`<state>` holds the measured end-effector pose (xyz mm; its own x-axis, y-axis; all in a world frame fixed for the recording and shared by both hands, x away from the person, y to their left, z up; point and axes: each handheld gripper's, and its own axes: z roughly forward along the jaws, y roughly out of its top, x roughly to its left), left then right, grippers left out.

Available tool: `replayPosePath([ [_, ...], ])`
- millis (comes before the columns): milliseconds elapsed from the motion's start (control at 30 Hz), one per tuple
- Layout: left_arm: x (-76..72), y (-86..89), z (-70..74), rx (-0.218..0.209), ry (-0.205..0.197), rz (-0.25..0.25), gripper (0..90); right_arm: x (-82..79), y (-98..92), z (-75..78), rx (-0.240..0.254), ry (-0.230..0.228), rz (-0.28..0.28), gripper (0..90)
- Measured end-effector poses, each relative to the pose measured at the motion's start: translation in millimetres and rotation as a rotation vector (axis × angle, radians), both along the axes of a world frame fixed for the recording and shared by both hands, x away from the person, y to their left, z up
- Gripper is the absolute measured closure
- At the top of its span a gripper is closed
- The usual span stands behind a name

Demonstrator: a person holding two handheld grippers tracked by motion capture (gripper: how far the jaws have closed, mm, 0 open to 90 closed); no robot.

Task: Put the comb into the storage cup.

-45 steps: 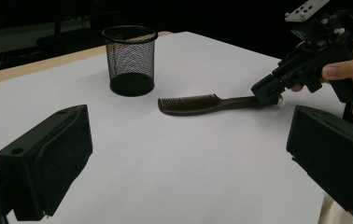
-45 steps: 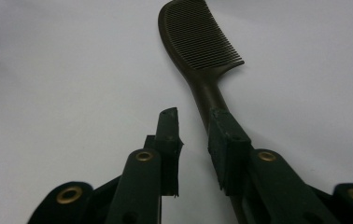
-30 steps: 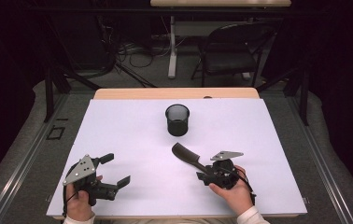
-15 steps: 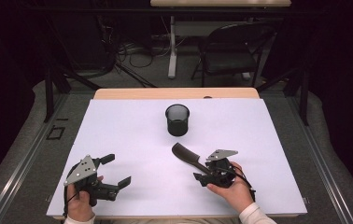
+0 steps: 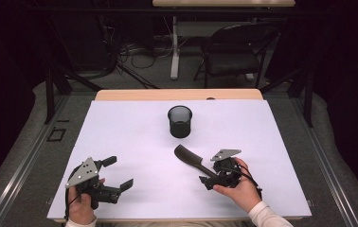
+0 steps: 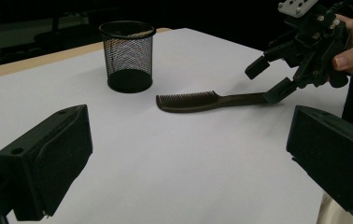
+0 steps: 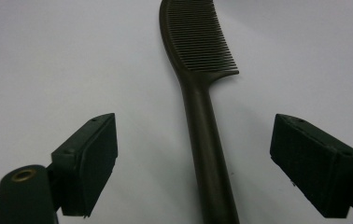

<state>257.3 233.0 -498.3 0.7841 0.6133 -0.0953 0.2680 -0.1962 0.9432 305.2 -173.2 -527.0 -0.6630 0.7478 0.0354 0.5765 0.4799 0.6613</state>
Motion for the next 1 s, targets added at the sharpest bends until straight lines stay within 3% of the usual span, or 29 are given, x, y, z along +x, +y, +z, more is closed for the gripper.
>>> replayPosePath([
  [100, 0.0, -0.3, -0.1, 0.001, 0.0, -0.001, 0.3, 0.7, -1.9, 2.1, -0.016, 0.01, 0.013, 10.9],
  [233, 0.1, -0.6, -0.4, 0.002, 0.003, -0.003, 0.3, 4.2, -3.3, 5.2, 0.008, 0.052, 0.007, 5.8],
  [433, 0.4, -0.9, -0.8, 0.002, 0.004, -0.002, 0.3, 7.6, -2.9, 12.4, -0.018, 0.058, 0.019, 0.2],
  [1000, 0.9, -1.2, -1.5, -0.002, 0.008, -0.011, 0.3, 17.8, -1.0, 25.4, -0.127, 0.064, 0.053, 0.0],
])
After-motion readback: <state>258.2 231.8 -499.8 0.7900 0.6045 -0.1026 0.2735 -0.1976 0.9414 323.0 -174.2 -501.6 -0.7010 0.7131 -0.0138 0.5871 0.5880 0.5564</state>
